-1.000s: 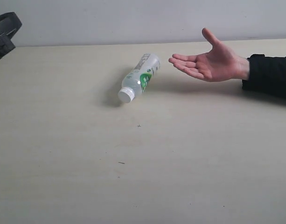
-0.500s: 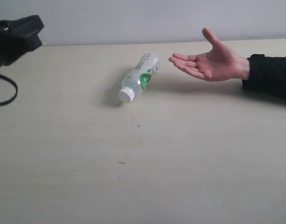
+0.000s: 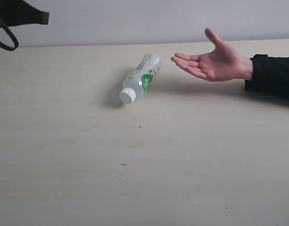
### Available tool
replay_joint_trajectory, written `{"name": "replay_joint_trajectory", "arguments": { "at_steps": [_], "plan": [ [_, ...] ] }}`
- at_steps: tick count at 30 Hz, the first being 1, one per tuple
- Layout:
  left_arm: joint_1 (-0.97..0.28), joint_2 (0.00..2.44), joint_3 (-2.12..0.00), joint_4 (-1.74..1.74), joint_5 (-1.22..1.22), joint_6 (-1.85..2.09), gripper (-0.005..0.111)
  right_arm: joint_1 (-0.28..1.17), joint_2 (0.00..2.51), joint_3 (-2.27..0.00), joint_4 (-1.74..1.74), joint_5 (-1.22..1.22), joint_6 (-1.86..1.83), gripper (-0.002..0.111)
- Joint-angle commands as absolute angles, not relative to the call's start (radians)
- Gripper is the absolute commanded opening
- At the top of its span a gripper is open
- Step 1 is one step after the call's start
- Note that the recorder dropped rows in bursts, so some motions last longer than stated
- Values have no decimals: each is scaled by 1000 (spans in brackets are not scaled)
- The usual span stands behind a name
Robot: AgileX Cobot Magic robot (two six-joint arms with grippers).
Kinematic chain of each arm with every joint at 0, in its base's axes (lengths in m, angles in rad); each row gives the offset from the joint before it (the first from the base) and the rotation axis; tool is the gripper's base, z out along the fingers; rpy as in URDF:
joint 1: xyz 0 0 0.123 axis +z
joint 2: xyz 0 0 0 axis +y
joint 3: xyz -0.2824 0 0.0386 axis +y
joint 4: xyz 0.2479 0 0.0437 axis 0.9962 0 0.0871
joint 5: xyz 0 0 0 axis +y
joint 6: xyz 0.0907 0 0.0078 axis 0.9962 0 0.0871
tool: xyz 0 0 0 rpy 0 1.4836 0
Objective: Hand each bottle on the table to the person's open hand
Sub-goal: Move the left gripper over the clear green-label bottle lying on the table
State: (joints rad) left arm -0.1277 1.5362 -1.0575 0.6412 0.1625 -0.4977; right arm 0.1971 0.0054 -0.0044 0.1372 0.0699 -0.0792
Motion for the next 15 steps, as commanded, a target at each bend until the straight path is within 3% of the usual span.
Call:
{"name": "replay_joint_trajectory", "arguments": {
  "at_steps": [1,15],
  "plan": [
    [-139,1583,-1148,647,404,-372,0,199,0,0,132,60,-82,0],
    [-221,1888,-1549,161,1026,271,0,199,0,0,132,60,-82,0]
  ]
}}
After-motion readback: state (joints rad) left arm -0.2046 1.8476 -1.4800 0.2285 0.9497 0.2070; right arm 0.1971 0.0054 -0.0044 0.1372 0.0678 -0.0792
